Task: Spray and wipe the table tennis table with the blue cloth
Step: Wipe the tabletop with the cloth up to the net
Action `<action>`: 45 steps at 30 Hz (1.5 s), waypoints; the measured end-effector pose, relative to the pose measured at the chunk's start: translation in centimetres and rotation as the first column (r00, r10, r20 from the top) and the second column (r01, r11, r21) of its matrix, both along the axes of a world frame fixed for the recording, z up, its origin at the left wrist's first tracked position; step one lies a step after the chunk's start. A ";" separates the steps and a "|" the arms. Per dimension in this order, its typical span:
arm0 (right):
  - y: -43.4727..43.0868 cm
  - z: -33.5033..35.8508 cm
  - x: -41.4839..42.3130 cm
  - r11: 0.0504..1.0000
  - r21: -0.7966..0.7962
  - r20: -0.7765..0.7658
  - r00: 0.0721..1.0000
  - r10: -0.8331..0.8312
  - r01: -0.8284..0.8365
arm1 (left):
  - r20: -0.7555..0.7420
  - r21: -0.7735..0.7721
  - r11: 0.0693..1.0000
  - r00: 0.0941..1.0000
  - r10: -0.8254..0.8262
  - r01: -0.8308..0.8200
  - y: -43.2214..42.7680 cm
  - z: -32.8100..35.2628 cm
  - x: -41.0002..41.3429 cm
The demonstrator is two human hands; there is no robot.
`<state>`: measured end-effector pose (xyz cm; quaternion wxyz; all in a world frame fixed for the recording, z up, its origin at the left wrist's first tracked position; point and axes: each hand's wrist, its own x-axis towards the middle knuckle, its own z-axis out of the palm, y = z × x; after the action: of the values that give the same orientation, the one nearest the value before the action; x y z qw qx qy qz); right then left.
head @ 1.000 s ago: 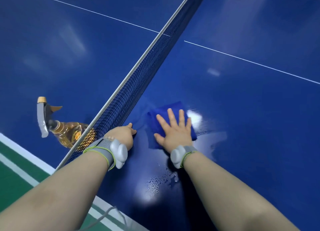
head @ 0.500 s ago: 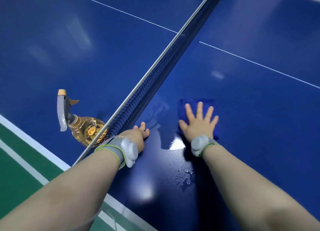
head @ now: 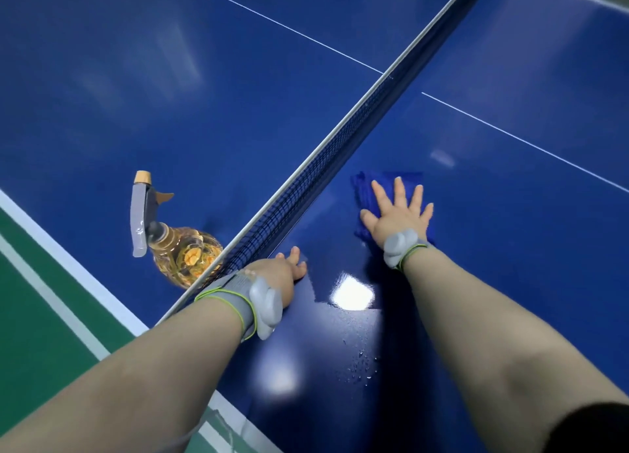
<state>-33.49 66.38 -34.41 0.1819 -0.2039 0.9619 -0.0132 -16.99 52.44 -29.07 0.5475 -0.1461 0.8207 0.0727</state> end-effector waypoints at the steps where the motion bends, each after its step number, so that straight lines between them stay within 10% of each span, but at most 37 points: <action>1: -0.2 0.0 -0.7 0.999 0.014 0.005 0.999 -0.043 0.042 | 0.018 -0.005 1.000 1.000 -0.006 0.006 -0.2 -0.4 -0.1; 6: -2.1 -0.1 -0.1 0.998 0.051 -0.014 0.999 0.045 -0.045 | 0.066 -0.009 0.997 0.995 0.071 -0.071 -0.6 -1.4 -0.3; 13: -4.9 0.2 5.8 0.785 -0.061 0.037 0.784 0.619 -0.617 | -0.029 0.011 0.992 0.991 0.128 -0.128 -0.8 -2.8 0.2; 17: -4.5 0.1 5.9 0.778 -0.038 0.032 0.777 0.628 -0.627 | -0.341 0.027 0.994 0.934 0.110 -0.107 0.2 -3.1 2.7; 27: -4.7 -0.2 8.4 0.949 0.014 0.018 0.949 0.315 -0.315 | -0.057 0.073 0.966 0.966 0.253 -0.249 -0.7 -5.0 5.8; 40: -3.6 0.9 14.7 0.704 -0.029 0.130 0.696 0.707 -0.710 | -0.212 0.109 0.989 0.970 0.118 -0.097 0.1 -3.2 12.3; 45: -3.7 0.2 15.3 0.857 -0.011 0.054 0.855 0.515 -0.515 | -0.081 0.151 0.973 0.979 0.186 -0.172 -0.1 -2.6 13.5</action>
<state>-18.19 62.68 -34.20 0.2057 -0.4529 0.8669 0.0323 -3.52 52.38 -31.70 0.5085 -0.1761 0.8218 0.1873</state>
